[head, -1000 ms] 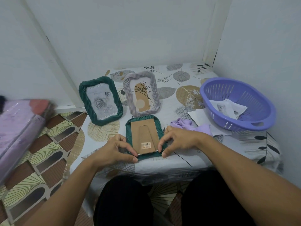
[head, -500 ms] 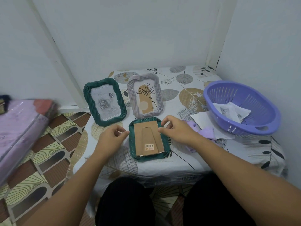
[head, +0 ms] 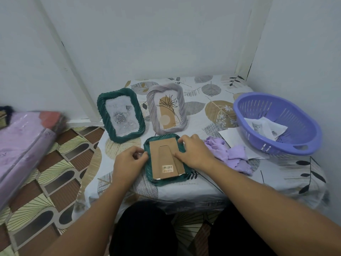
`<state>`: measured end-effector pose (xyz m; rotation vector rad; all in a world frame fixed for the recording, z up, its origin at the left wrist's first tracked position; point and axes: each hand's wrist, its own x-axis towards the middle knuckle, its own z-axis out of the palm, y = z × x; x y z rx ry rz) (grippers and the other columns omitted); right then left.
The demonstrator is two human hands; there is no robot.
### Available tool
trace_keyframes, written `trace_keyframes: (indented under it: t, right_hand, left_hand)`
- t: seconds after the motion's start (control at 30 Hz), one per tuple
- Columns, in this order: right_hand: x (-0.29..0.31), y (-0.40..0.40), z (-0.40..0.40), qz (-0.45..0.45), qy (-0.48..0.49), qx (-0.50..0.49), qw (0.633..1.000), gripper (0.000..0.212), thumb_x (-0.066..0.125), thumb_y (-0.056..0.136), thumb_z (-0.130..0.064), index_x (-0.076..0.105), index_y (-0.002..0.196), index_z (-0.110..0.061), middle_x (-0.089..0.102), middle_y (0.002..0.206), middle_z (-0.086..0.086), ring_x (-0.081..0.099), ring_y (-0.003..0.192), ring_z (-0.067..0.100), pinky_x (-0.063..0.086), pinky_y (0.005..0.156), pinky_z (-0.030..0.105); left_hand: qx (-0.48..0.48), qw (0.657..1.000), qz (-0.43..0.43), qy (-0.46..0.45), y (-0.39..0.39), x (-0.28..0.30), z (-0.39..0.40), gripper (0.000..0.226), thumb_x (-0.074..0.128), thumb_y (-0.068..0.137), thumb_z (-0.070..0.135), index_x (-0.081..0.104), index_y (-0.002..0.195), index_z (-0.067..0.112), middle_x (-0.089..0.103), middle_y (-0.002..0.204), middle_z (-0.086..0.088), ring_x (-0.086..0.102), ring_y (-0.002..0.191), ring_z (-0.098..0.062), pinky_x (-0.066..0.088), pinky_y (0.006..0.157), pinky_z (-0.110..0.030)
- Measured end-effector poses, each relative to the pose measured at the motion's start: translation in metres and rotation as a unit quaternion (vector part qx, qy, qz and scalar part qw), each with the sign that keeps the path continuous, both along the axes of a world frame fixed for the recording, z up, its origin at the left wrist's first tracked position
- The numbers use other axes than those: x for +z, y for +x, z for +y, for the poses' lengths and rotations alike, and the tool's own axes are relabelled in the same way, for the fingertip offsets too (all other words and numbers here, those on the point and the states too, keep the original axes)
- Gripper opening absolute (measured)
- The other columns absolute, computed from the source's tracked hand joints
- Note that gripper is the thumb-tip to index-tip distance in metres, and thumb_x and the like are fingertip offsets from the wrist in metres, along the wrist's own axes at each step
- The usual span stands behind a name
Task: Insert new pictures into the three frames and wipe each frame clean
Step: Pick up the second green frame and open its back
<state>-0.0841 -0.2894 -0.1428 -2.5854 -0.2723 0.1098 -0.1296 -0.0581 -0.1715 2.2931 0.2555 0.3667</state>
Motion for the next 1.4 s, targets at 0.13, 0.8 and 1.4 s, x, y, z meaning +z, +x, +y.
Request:
trace_keyframes:
  t: [0.13,0.8,1.4]
  right_hand:
    - [0.014,-0.007,0.015,-0.05,0.027,0.012,0.998,0.043,0.057,0.095,-0.053,0.055,0.125,-0.023,0.062,0.118,0.003,0.059,0.111,0.025,0.049,0.087,0.038]
    - [0.023,-0.011,0.048,0.051,-0.019,-0.009,0.998,0.061,0.072,0.067,-0.059,0.046,0.106,-0.02,0.063,0.105,0.003,0.062,0.098,0.029,0.051,0.078,0.038]
    - [0.024,-0.009,0.055,0.024,-0.021,0.005,0.999,0.049,0.071,0.063,-0.057,0.069,0.098,-0.023,0.069,0.097,0.001,0.065,0.087,0.024,0.058,0.075,0.035]
  left_hand:
    - [0.003,1.0,-0.002,0.004,0.0,0.001,-0.001,0.003,0.075,0.085,0.031,0.075,0.083,0.028,0.067,0.068,0.009,0.063,0.069,-0.007,0.052,0.066,-0.032]
    - [0.005,1.0,0.002,-0.007,0.002,-0.003,0.002,0.005,0.075,0.084,0.033,0.074,0.082,0.029,0.068,0.068,0.008,0.064,0.07,-0.008,0.054,0.07,-0.037]
    - [0.004,1.0,0.008,-0.003,0.001,0.001,0.001,0.006,0.074,0.083,0.035,0.073,0.081,0.03,0.068,0.067,0.009,0.063,0.069,-0.007,0.055,0.069,-0.037]
